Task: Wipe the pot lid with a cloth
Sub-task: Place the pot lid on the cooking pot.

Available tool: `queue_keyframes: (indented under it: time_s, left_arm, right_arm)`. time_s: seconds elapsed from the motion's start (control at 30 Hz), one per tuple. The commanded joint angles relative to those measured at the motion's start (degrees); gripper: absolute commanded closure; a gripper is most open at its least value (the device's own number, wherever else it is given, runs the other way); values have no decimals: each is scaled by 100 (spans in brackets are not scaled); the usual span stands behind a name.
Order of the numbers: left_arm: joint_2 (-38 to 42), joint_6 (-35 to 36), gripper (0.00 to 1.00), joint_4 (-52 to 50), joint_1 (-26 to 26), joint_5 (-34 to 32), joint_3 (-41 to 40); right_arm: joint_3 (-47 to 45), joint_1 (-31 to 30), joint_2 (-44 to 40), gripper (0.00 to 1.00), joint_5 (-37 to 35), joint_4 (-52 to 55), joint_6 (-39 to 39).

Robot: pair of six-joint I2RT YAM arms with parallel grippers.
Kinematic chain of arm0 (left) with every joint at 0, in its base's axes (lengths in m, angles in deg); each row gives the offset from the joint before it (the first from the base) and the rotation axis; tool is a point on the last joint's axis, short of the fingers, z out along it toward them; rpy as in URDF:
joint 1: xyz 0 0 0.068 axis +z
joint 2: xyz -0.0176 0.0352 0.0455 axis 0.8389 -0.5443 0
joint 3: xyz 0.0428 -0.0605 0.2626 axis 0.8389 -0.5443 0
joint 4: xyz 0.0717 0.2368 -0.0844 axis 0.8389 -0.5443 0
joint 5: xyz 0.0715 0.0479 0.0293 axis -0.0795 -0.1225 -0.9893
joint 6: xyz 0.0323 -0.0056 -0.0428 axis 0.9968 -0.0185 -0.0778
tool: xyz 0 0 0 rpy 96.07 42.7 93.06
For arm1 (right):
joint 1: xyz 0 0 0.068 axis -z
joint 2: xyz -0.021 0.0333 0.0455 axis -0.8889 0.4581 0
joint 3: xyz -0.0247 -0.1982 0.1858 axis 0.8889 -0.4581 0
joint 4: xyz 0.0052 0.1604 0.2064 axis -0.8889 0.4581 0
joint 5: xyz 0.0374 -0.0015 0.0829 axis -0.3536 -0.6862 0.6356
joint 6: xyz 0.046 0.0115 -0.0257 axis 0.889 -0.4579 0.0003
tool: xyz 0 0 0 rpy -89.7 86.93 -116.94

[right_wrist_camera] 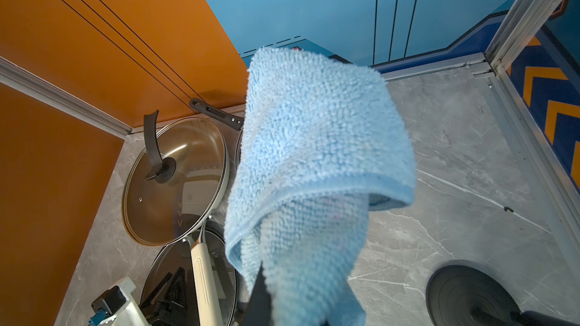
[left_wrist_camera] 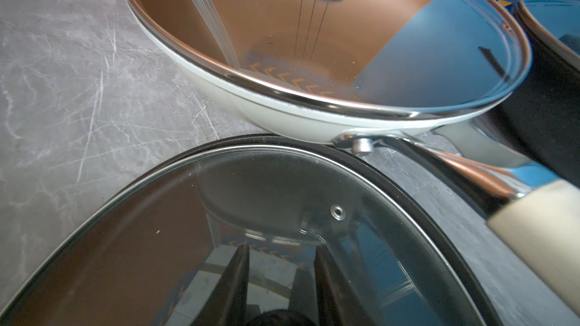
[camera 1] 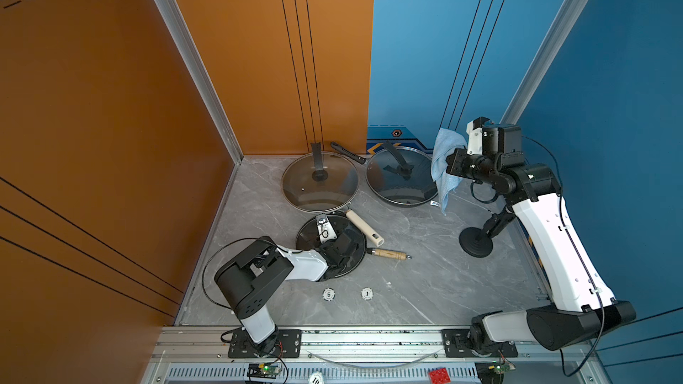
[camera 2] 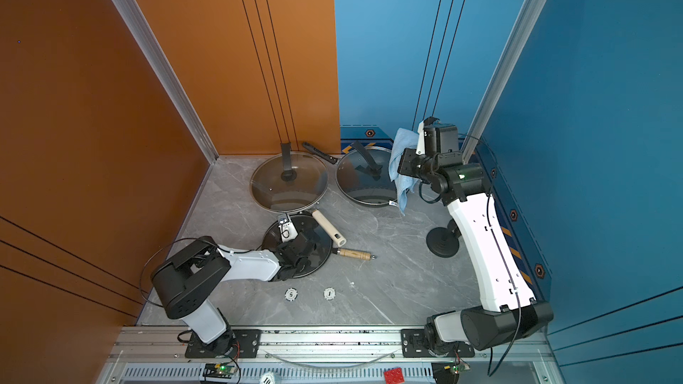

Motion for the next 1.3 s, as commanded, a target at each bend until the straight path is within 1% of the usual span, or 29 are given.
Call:
queue_keyframes:
  time_s: [0.0,0.13,0.23,0.3,0.43,0.53,0.7,0.8,0.93,1.03,1.13,1.27]
  left_arm:
    - [202,-19,65,312,-41,124,-126]
    - [181,60,65,563,-44,10,-197]
    - [8,101,65,671,-54,-62,-197]
    - [-96,55,66,784,-64,-76,-238]
    - [-294,110,66,838,-175,-354,-215]
    - [-325,298,66,837,-233,-527,-170]
    - [-262,914,67,837,-405,-944,-1]
    - [-251,1086,66,836,-445,-1102,64]
    - [-269,1098,66,829,-451,-1147,79]
    - [-347,954,67,832,-411,-1106,47]
    - [-342,962,66,828,-434,-1287,33]
    - [-331,1043,66,825,-376,-1369,55]
  right_arm:
    - [64,12,15,96,-56,155,30]
    - [238,10,166,96,-7,274,-54]
    - [267,13,266,96,55,323,-107]
    - [502,10,333,96,76,407,-162]
    - [604,10,403,96,85,494,-243]
    - [681,10,473,96,91,575,-303]
    - [739,12,555,96,137,603,-383]
    - [740,11,577,96,137,608,-414]
    - [753,21,620,96,160,608,-425]
    - [782,18,666,96,181,606,-426]
    - [799,11,689,96,197,609,-410]
    - [801,10,698,96,199,607,-394]
